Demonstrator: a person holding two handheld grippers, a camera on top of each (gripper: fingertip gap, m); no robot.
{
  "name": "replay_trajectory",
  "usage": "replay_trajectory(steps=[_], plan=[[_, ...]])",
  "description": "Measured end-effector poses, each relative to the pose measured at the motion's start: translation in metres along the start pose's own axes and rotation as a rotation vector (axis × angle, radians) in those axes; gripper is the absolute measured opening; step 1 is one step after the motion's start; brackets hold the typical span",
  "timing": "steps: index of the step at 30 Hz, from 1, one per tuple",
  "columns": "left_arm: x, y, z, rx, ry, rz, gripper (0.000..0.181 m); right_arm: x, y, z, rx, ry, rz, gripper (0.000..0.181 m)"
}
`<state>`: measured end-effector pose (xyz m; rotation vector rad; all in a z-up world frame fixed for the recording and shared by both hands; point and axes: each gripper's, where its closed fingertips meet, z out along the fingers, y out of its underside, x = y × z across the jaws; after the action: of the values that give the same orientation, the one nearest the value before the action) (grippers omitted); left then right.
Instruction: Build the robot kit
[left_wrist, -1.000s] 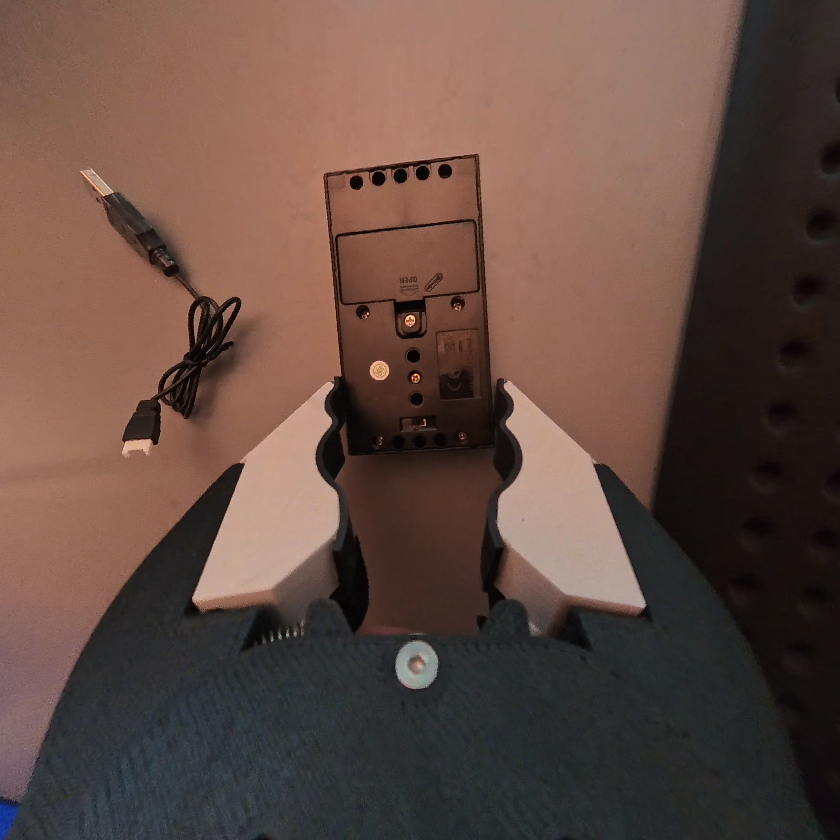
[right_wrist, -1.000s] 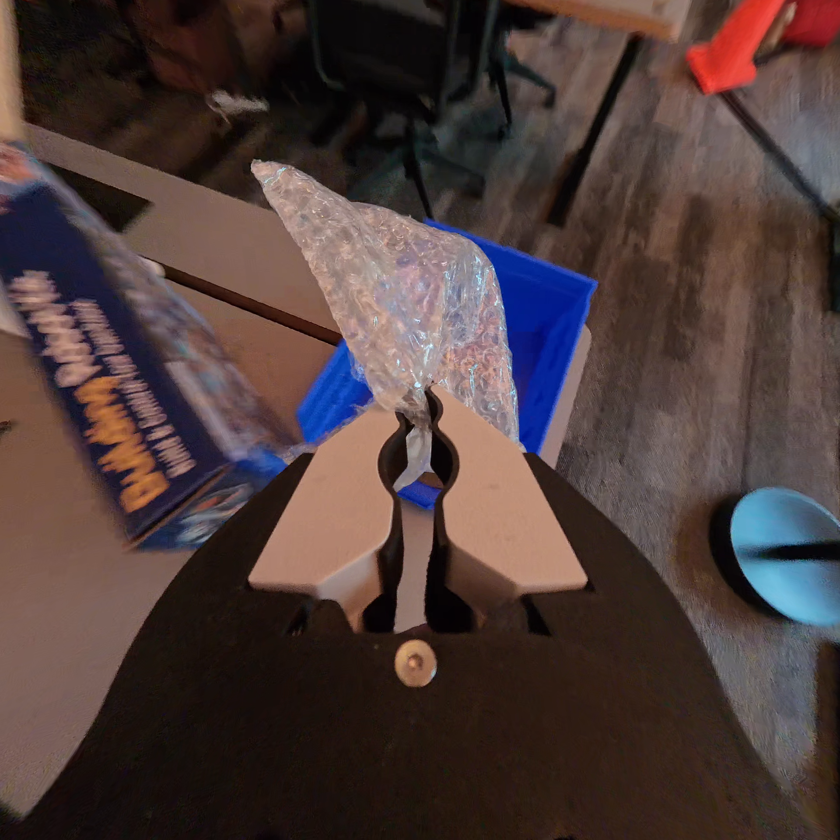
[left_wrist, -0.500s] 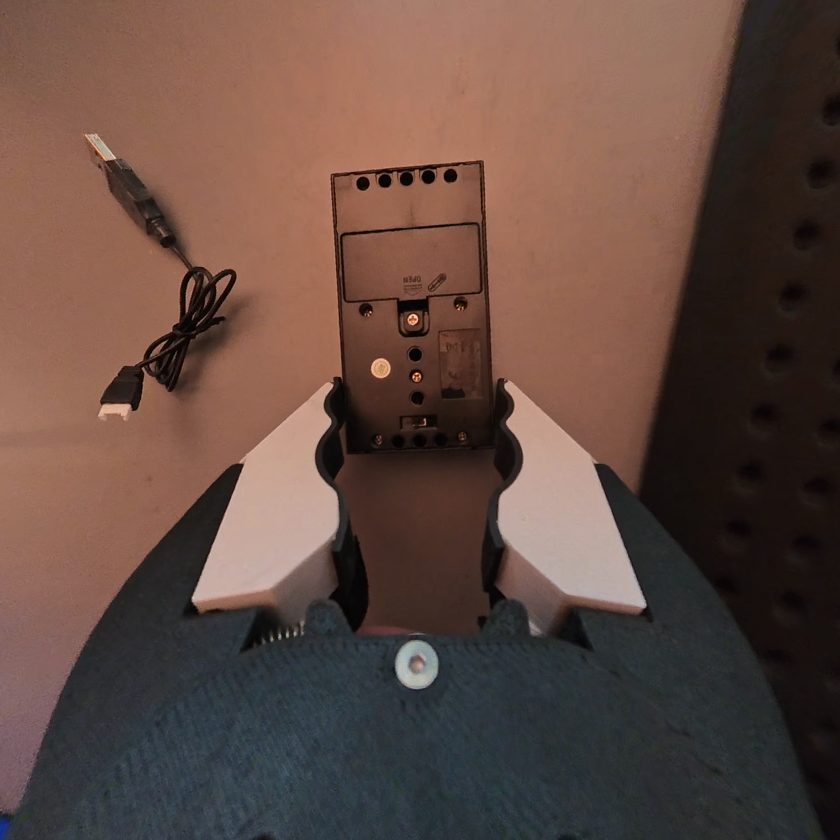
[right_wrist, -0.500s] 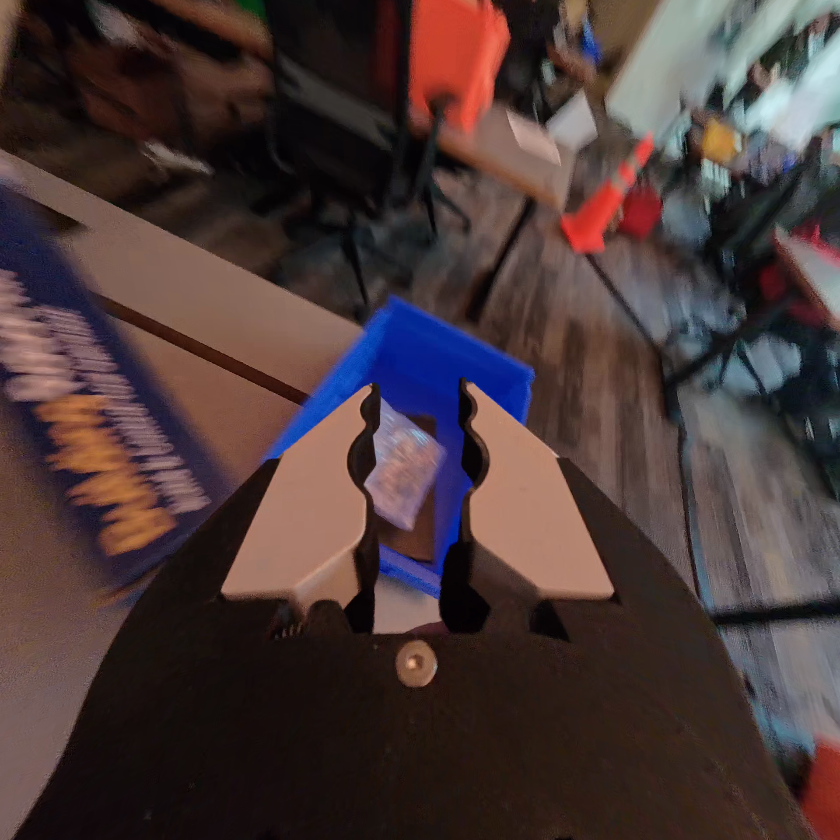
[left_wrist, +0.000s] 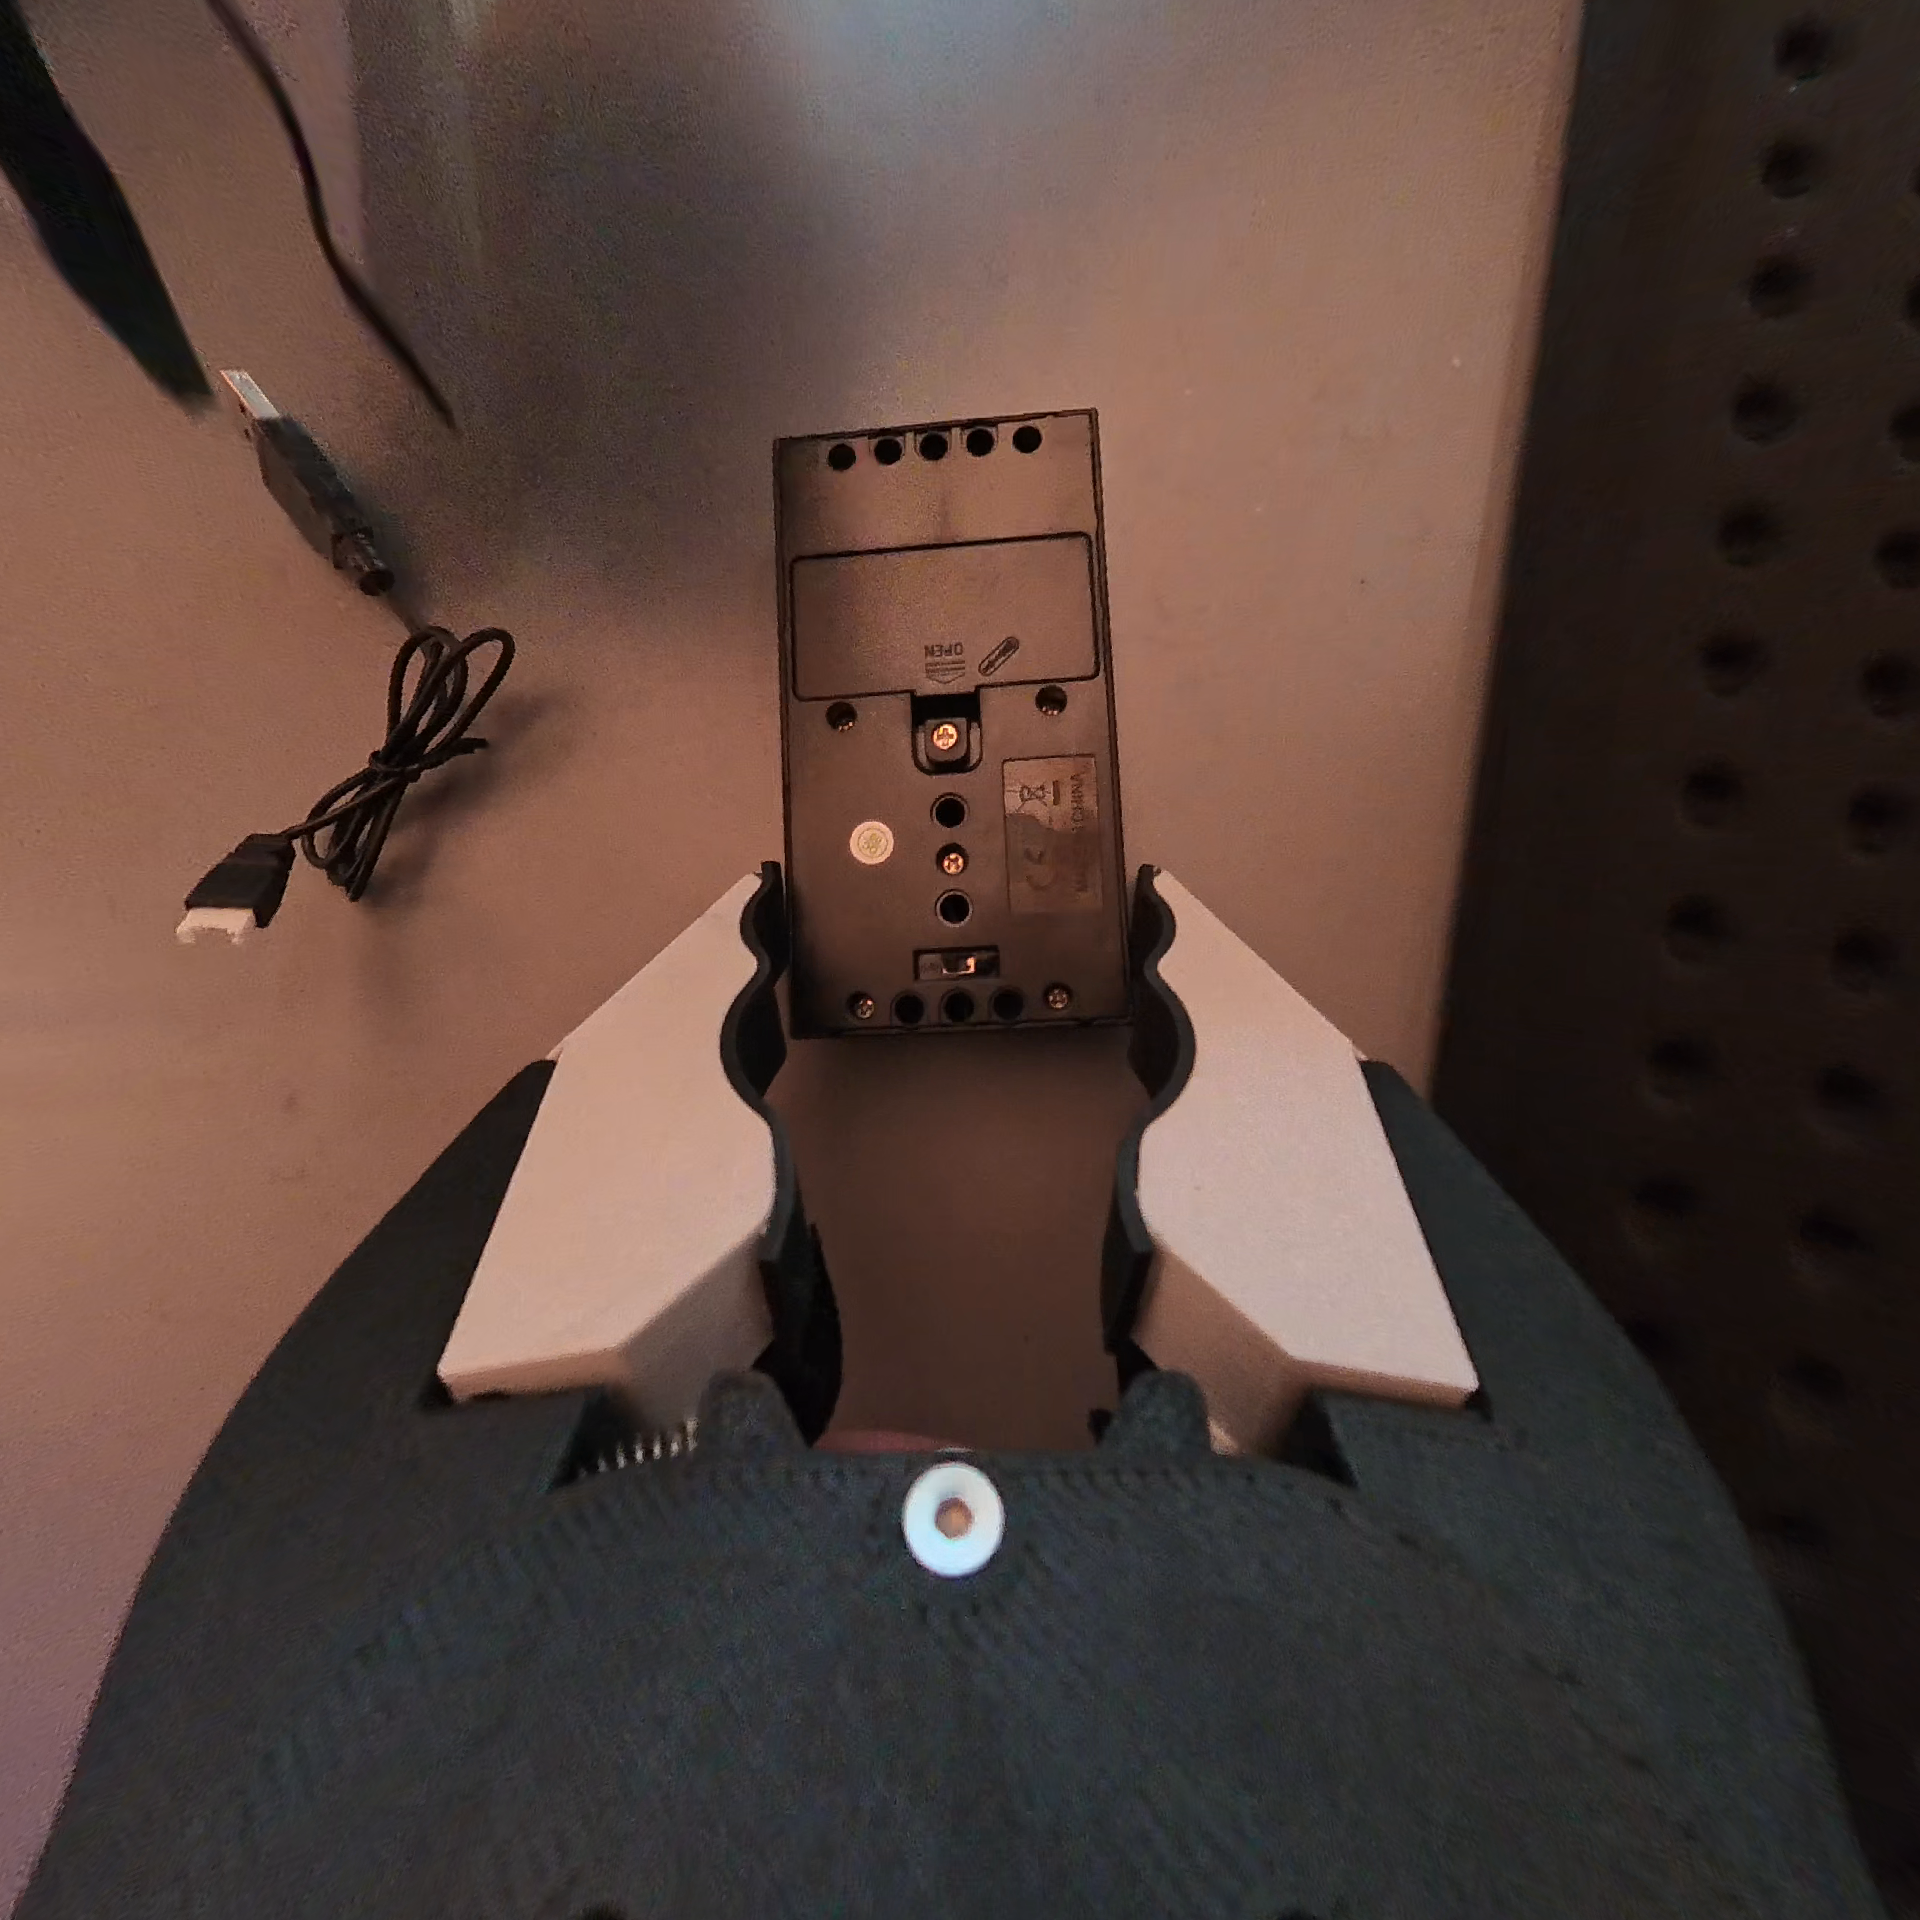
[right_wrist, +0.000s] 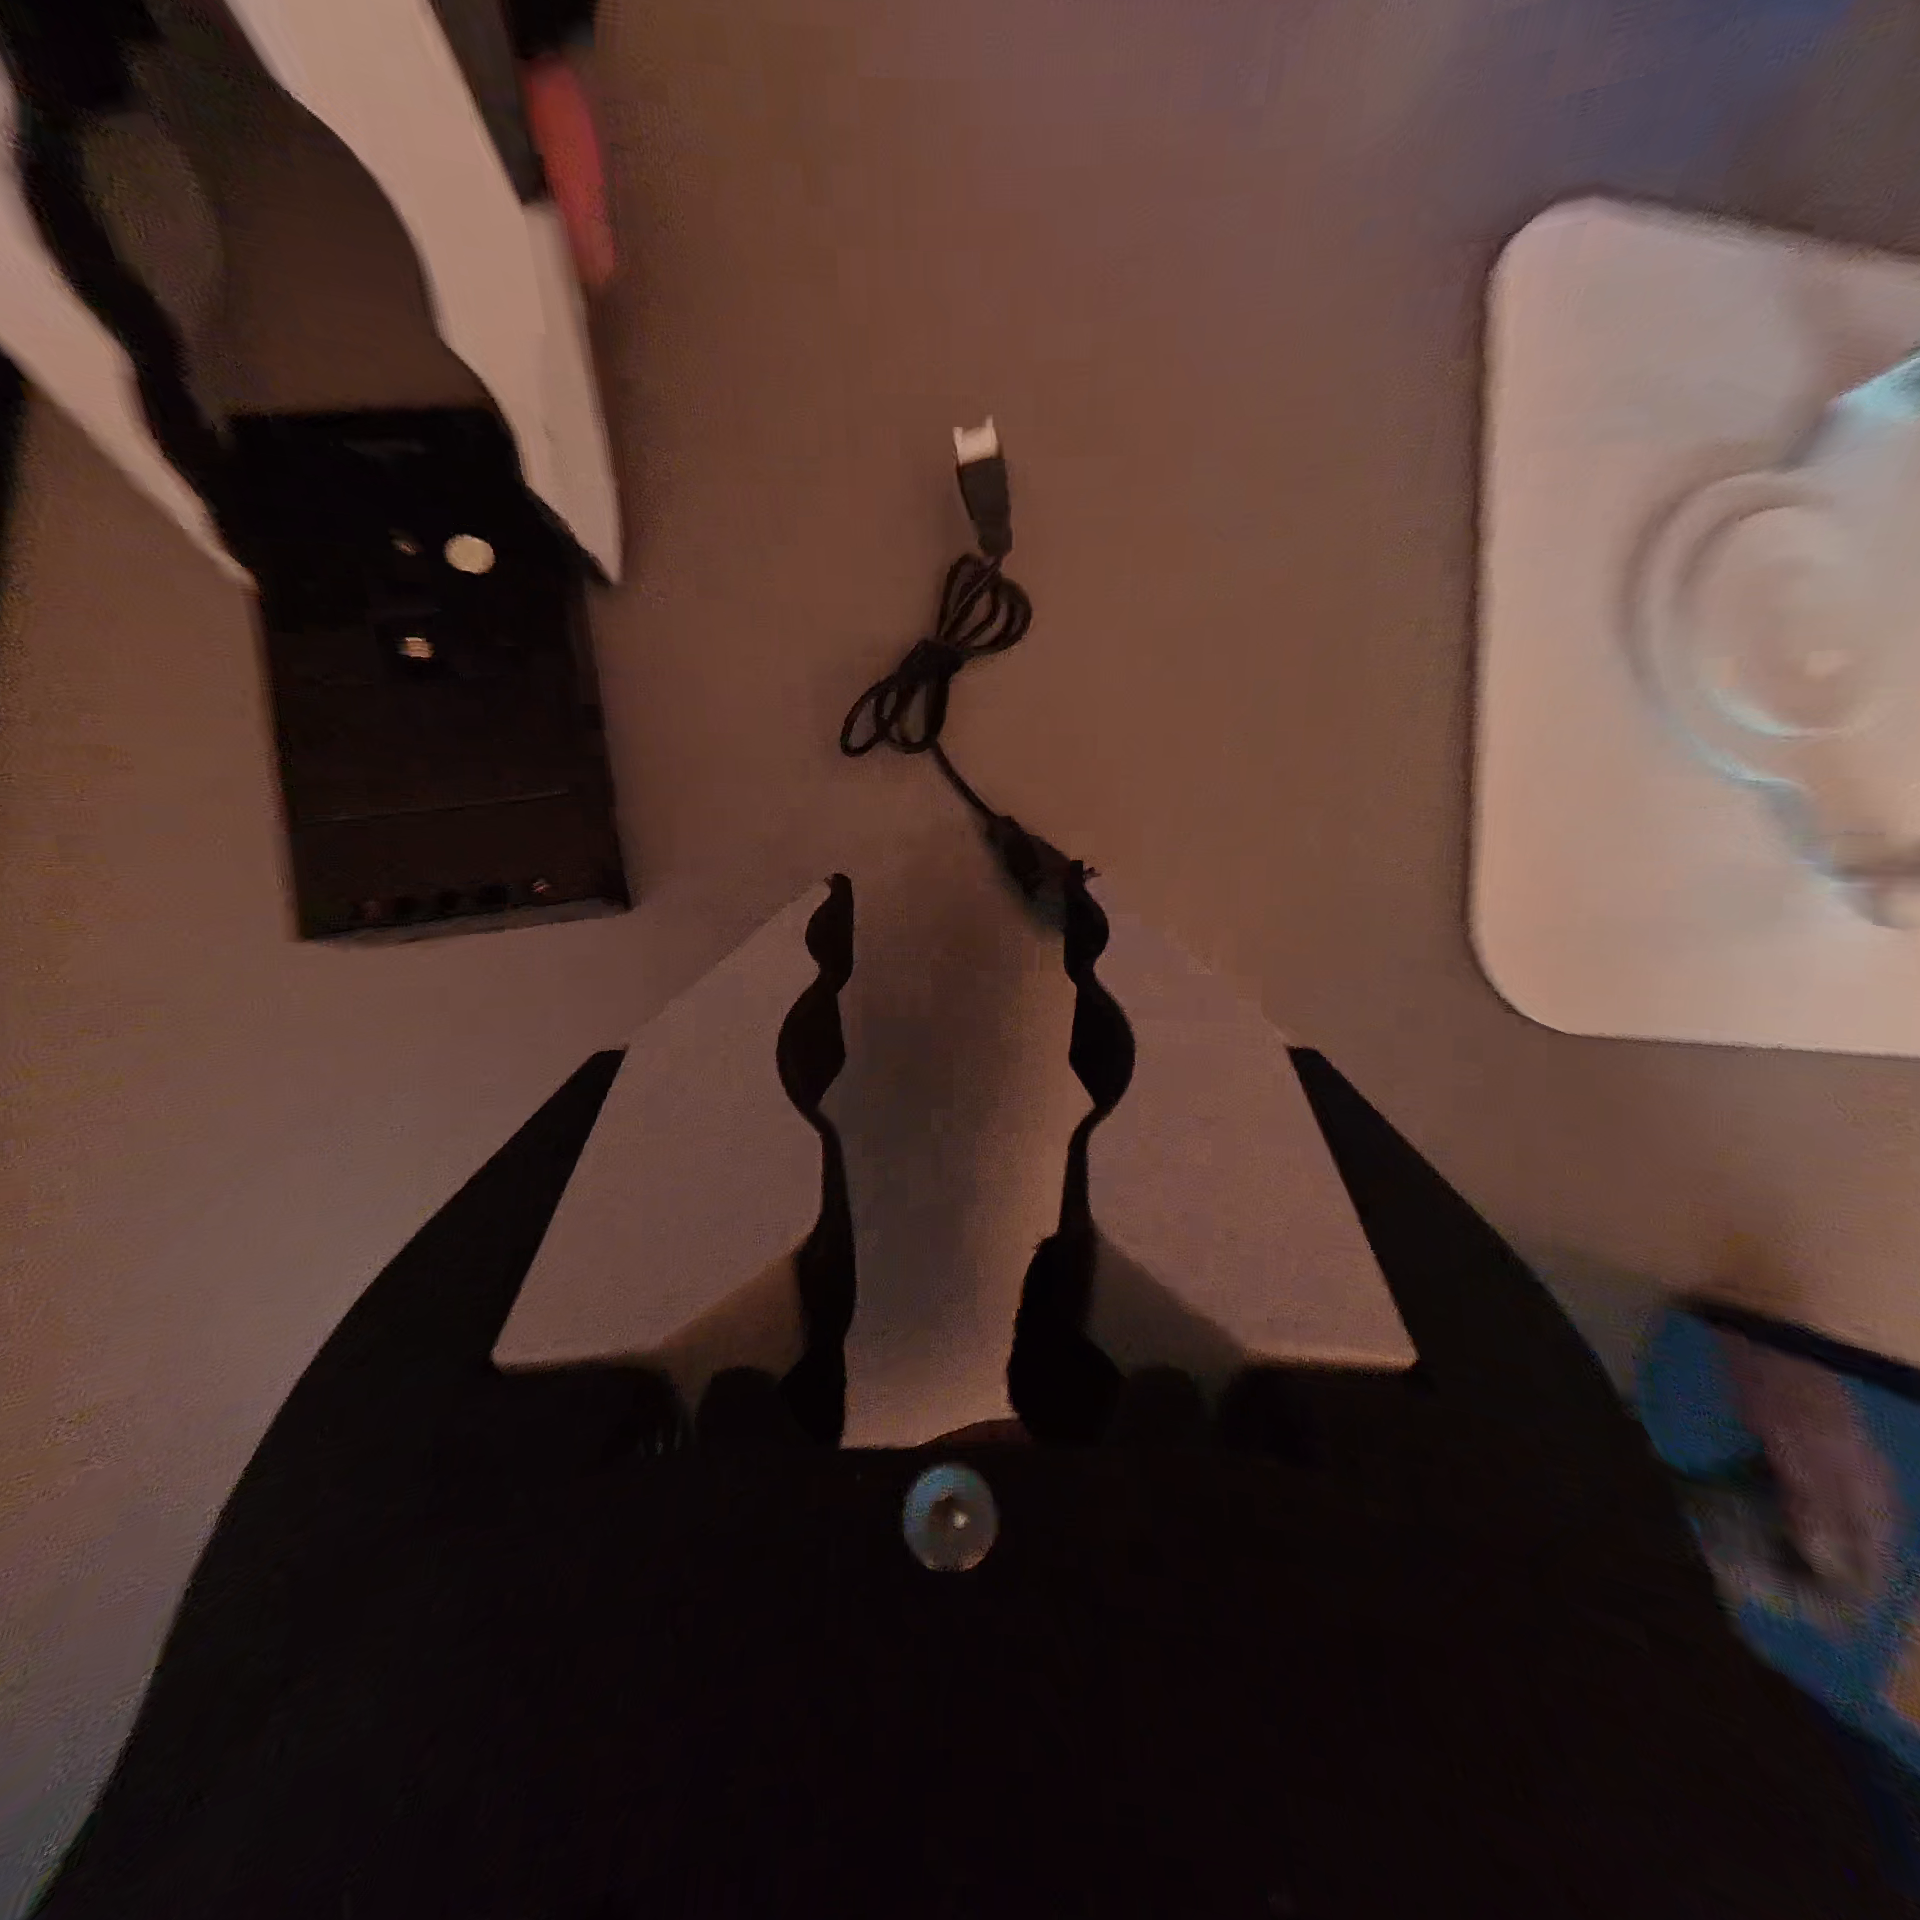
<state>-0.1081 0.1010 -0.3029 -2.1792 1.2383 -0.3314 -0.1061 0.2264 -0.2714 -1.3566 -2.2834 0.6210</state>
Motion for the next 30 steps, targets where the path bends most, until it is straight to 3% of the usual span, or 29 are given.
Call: replay_trajectory(steps=[3, 6, 9, 12, 17, 22, 26, 30], plan=[[0.0, 0.0, 0.0, 0.011, 0.003, 0.006, 0.065, 0.005, 0.007, 0.032, -0.042, -0.027, 0.015, 0.034], [0.0, 0.0, 0.0, 0.025, 0.008, 0.005, 0.065, 0.009, 0.006, 0.036, -0.034, -0.019, 0.034, 0.007], [0.0, 0.0, 0.001, 0.03, 0.009, 0.006, 0.065, 0.006, 0.003, 0.03, -0.01, -0.021, 0.058, 0.005], [0.0, 0.0, 0.0, 0.031, 0.004, 0.004, 0.065, 0.003, -0.011, 0.002, 0.061, -0.002, 0.074, 0.004], [-0.002, 0.0, 0.001, 0.037, -0.004, -0.007, 0.066, 0.011, -0.032, -0.101, 0.169, 0.136, 0.11, 0.004], [-0.001, -0.001, 0.002, 0.041, 0.004, -0.006, 0.065, 0.049, -0.017, -0.257, 0.275, 0.379, 0.214, 0.004], [-0.001, -0.002, 0.002, 0.044, 0.007, -0.012, 0.065, 0.102, 0.045, -0.373, 0.274, 0.653, 0.344, 0.004], [-0.001, -0.002, 0.003, 0.052, 0.013, -0.02, 0.064, 0.153, 0.146, -0.414, 0.158, 0.799, 0.535, 0.004]])
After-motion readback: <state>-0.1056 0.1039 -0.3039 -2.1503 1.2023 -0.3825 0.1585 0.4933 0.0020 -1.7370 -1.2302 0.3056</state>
